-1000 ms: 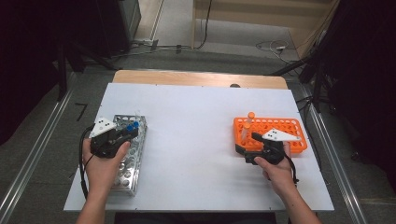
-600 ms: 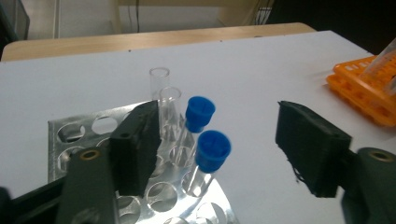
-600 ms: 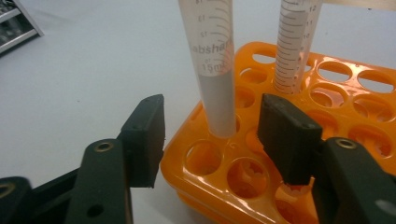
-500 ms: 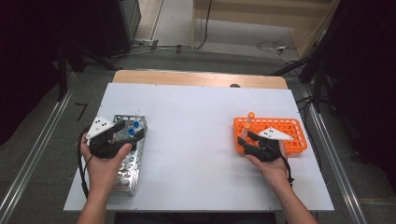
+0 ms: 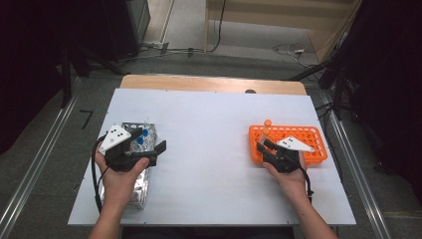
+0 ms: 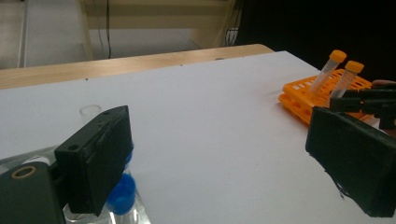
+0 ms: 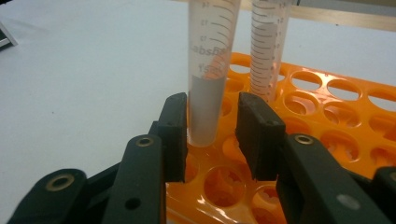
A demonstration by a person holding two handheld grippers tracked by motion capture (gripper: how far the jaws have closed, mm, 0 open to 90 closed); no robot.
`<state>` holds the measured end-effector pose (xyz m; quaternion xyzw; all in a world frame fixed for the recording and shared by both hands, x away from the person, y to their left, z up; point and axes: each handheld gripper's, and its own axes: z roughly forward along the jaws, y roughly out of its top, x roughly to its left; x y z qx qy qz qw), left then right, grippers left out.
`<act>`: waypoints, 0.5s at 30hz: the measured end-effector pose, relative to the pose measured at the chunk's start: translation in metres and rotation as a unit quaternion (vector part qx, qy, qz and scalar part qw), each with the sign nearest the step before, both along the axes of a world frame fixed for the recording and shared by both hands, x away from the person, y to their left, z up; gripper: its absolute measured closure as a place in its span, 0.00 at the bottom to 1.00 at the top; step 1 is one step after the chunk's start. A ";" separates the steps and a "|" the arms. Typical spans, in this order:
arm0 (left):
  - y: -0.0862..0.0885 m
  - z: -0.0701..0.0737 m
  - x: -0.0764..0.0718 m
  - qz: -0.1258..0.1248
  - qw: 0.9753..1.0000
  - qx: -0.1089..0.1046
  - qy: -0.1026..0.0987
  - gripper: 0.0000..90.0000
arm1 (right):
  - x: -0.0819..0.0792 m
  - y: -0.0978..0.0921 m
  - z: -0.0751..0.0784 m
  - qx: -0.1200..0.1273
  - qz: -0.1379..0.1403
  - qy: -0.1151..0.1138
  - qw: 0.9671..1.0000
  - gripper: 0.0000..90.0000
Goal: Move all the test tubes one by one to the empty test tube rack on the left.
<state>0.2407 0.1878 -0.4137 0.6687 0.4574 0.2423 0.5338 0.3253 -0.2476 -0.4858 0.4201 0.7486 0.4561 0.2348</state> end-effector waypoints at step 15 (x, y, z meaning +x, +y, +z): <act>-0.023 -0.002 0.001 -0.042 0.999 -0.011 -0.004 0.09 | -0.002 0.001 -0.001 -0.005 0.021 -0.014 1.000 0.81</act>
